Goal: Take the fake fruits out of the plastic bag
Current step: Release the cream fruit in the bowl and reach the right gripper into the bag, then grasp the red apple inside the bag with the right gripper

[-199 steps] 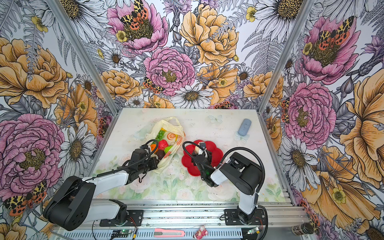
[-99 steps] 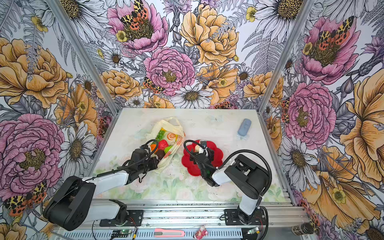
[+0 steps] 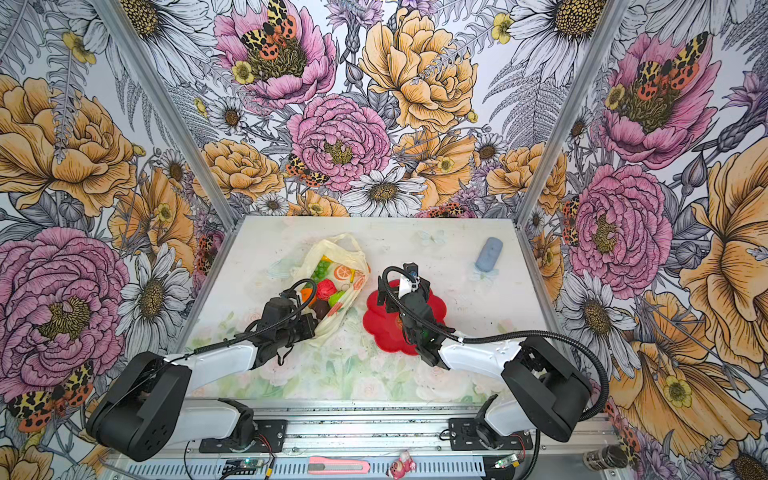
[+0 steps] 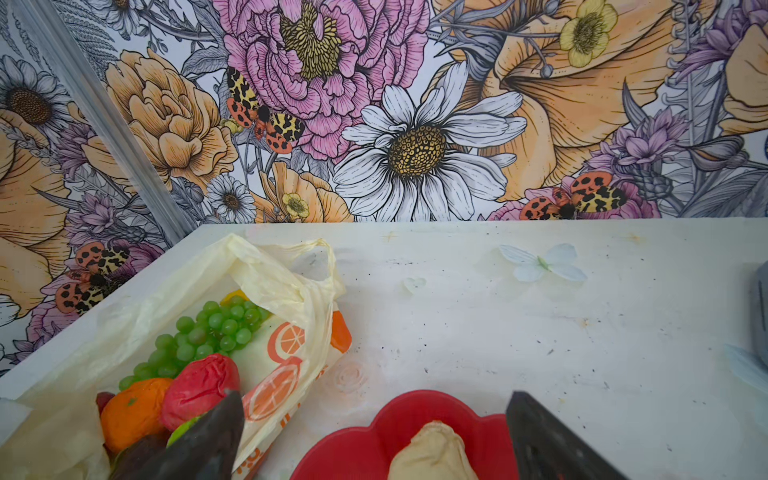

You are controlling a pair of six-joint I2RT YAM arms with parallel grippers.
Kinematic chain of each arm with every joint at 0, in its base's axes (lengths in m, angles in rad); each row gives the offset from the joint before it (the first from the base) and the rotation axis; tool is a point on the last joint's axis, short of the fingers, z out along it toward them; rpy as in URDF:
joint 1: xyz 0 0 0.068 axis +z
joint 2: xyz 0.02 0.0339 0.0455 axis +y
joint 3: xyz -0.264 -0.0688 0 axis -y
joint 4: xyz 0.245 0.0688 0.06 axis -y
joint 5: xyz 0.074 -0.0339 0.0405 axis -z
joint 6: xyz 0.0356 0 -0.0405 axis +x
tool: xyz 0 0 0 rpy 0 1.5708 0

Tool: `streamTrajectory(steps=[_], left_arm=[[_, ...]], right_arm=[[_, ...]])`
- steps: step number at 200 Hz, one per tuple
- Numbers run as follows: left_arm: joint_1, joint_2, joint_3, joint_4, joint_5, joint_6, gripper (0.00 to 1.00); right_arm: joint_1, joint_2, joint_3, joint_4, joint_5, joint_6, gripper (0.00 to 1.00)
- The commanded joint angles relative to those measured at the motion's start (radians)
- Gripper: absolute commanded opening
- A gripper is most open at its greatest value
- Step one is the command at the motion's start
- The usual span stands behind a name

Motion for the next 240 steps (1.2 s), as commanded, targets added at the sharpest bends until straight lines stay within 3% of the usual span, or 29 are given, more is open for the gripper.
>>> streamTrajectory(steps=[1, 20, 57, 85, 123, 147, 240], left_arm=[[0.009, 0.003, 0.012, 0.019, 0.015, 0.007, 0.00], [0.010, 0.000, 0.009, 0.026, 0.017, -0.001, 0.00], [0.020, -0.023, -0.025, 0.052, 0.013, -0.038, 0.00], [0.066, -0.049, -0.077, 0.090, 0.025, -0.090, 0.00], [0.107, -0.078, -0.133, 0.134, 0.039, -0.144, 0.00], [0.116, -0.089, -0.138, 0.134, 0.032, -0.145, 0.00], [0.122, -0.069, -0.130, 0.142, 0.035, -0.135, 0.00]], right_arm=[[-0.003, -0.020, 0.049, -0.041, -0.102, -0.046, 1.00], [-0.003, 0.008, 0.121, -0.104, -0.194, -0.025, 0.97], [-0.005, 0.138, 0.310, -0.230, -0.482, -0.040, 0.90], [-0.005, 0.255, 0.437, -0.319, -0.584, -0.042, 0.89], [0.009, 0.441, 0.651, -0.517, -0.640, -0.041, 0.84], [0.036, 0.541, 0.790, -0.660, -0.610, -0.042, 0.83], [0.063, 0.796, 1.069, -0.824, -0.539, 0.160, 0.80]])
